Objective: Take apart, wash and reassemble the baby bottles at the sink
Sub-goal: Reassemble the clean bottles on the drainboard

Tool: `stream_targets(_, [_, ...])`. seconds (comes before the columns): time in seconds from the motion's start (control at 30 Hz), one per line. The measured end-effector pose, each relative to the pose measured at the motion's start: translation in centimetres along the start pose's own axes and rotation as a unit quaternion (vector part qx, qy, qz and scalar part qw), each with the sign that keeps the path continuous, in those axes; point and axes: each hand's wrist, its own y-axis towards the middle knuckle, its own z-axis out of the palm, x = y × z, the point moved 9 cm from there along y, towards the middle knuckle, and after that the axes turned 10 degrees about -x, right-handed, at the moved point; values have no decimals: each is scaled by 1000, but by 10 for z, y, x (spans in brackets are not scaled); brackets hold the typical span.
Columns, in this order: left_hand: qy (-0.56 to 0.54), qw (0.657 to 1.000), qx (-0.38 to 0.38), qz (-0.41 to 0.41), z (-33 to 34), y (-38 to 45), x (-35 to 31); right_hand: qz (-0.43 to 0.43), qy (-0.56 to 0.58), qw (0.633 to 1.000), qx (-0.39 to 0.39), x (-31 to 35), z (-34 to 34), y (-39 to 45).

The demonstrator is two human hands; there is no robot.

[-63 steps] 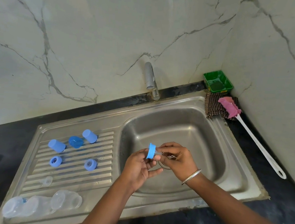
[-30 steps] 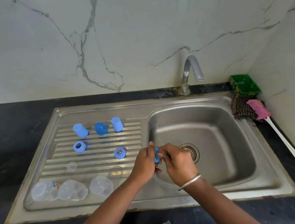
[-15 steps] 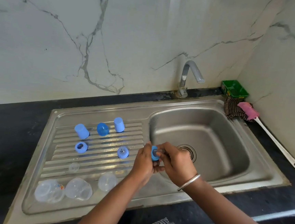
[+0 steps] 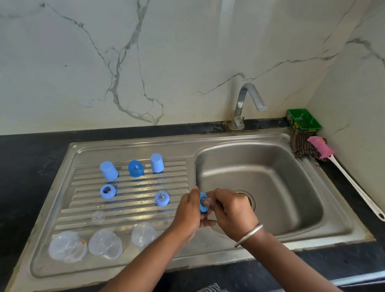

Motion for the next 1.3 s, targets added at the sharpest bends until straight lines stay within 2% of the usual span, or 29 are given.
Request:
stream_targets(0.33, [-12,1000,19,-8,2,-5,2,14,8,1000,-3,1,-1,-6])
stream_targets(0.53, [-18,998,34,-42,4,-6,8,31,2,999,-18,-2,-2,-13])
stream_targets(0.67, [-6,999,21,-38,2,-4,11,0,-10,1000,-20,7,-4,-12])
stream_targets(0.8, [-5,999,14,-32,-3,-1,12,32,5,999,16,1,2,-10])
stream_targets(0.9, [-8,999,24,-41,-4,-1,12,98,80,991,31,-6,2,-12])
stream_targets(1.07, [-1,998,38,-44,-4,0,16,165,130,978,-11,-11,-7,-13])
stream_targets(1.23, [32,997,61,-29,-3,-2,8,305,275,911,32,-29,2,-18])
stream_targets(1.3, [41,996,76,-22,0,-4,5,366,334,867,51,-35,8,-22])
